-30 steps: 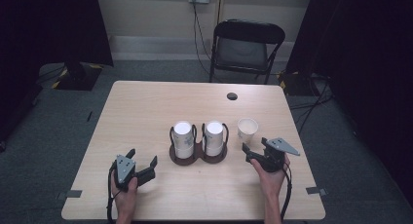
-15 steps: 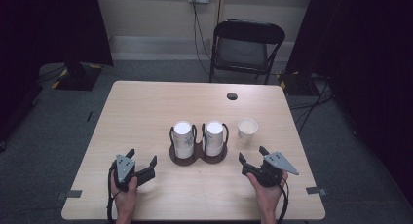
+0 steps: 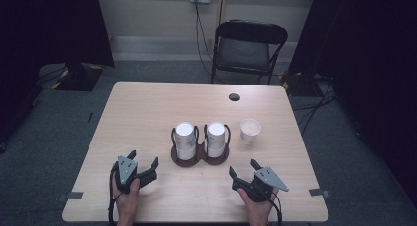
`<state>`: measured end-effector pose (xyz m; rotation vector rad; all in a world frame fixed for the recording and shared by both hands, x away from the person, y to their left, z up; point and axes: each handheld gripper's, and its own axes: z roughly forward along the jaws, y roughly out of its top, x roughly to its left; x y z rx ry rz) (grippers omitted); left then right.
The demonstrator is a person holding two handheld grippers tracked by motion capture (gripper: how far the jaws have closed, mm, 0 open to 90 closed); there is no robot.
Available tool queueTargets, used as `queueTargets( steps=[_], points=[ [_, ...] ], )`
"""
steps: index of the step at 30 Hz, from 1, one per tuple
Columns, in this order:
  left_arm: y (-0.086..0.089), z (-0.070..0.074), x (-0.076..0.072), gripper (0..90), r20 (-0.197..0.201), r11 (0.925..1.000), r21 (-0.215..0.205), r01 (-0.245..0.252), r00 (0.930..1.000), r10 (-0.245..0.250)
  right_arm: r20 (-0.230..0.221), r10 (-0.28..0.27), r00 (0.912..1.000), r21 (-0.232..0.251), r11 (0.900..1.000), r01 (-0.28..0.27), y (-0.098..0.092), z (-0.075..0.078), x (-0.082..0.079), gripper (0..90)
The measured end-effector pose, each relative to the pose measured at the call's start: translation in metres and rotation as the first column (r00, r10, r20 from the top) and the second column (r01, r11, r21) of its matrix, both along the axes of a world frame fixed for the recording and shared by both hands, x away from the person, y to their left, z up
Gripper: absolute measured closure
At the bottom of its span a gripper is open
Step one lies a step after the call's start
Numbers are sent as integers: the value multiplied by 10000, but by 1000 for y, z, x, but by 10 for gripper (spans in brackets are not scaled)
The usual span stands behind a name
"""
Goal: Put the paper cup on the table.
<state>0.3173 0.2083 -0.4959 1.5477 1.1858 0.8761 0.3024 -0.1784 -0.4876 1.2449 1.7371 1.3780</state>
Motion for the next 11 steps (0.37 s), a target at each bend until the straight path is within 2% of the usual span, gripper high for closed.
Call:
queueTargets(
  steps=[3, 5, 7, 11],
  points=[
    [0, 0, -2, 159, 44, 10000, 67, -47, 10000, 47, -136, 126, 9998, -240, 9996, -129, 4, -5, 3, 176],
    [0, 0, -2, 159, 154, 10000, -30, -12, 9999, 12, -110, 48, 9999, -420, 9991, -53, 5, -6, 4, 176],
    [0, 0, -3, 159, 159, 10000, -25, -20, 9999, 20, -83, -36, 10000, -411, 9991, 32, 4, -6, 4, 175],
    [1, -1, -5, 158, 352, 10000, -73, 21, 9994, -19, -309, -78, 9995, -261, 9996, 70, 3, -6, 6, 163]
  ],
)
